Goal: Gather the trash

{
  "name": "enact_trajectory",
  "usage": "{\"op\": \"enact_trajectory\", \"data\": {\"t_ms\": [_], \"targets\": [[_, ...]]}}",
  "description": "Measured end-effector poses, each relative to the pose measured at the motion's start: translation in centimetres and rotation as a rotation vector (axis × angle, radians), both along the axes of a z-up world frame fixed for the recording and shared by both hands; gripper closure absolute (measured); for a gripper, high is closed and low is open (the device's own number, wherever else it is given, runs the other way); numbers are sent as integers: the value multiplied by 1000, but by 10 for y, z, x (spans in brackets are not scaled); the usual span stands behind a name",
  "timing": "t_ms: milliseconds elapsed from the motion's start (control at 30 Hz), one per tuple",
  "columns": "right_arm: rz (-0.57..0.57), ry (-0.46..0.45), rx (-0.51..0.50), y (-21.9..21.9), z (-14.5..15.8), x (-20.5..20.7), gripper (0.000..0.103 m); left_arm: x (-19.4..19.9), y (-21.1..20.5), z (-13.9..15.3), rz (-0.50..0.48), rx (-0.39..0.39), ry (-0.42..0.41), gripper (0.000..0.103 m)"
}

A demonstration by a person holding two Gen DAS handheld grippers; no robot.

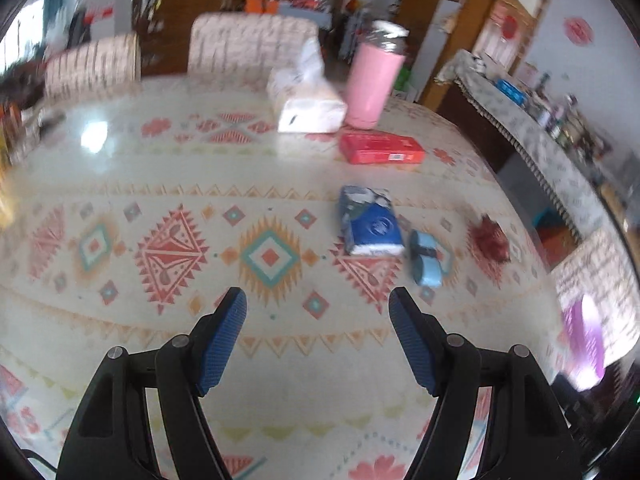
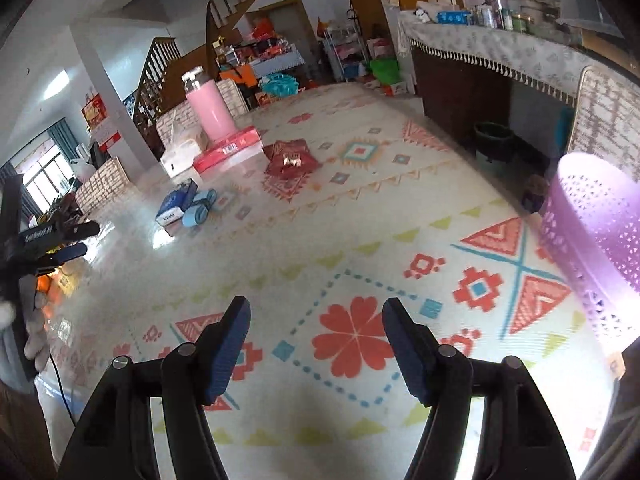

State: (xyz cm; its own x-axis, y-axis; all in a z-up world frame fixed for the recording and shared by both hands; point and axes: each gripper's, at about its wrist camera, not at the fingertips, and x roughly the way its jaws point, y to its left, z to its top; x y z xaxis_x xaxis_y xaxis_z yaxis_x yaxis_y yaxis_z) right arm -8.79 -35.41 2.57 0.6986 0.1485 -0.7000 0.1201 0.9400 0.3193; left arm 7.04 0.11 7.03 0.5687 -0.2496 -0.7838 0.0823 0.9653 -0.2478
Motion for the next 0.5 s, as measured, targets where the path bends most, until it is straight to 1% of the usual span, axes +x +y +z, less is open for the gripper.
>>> {"op": "enact_trajectory", "data": {"t_ms": [67, 100, 167, 233, 333, 500], "targets": [[9, 14, 15, 0, -6, 6, 30, 19, 1, -8, 15, -32, 27, 30], [12, 19, 21, -1, -8, 8, 30, 25, -2, -10, 18, -32, 32, 30], [18, 28, 38, -2, -11, 10, 30, 40, -9, -14, 21, -17, 40, 30], [21, 33, 52, -4, -13, 12, 30, 53, -21, -16, 3, 0, 40, 30], [23, 22, 68, -5, -14, 14, 29, 72, -42, -20, -20, 48, 36, 30], [39, 14, 72, -3, -15, 14, 22, 111, -68, -33, -55, 95, 56, 30]]}}
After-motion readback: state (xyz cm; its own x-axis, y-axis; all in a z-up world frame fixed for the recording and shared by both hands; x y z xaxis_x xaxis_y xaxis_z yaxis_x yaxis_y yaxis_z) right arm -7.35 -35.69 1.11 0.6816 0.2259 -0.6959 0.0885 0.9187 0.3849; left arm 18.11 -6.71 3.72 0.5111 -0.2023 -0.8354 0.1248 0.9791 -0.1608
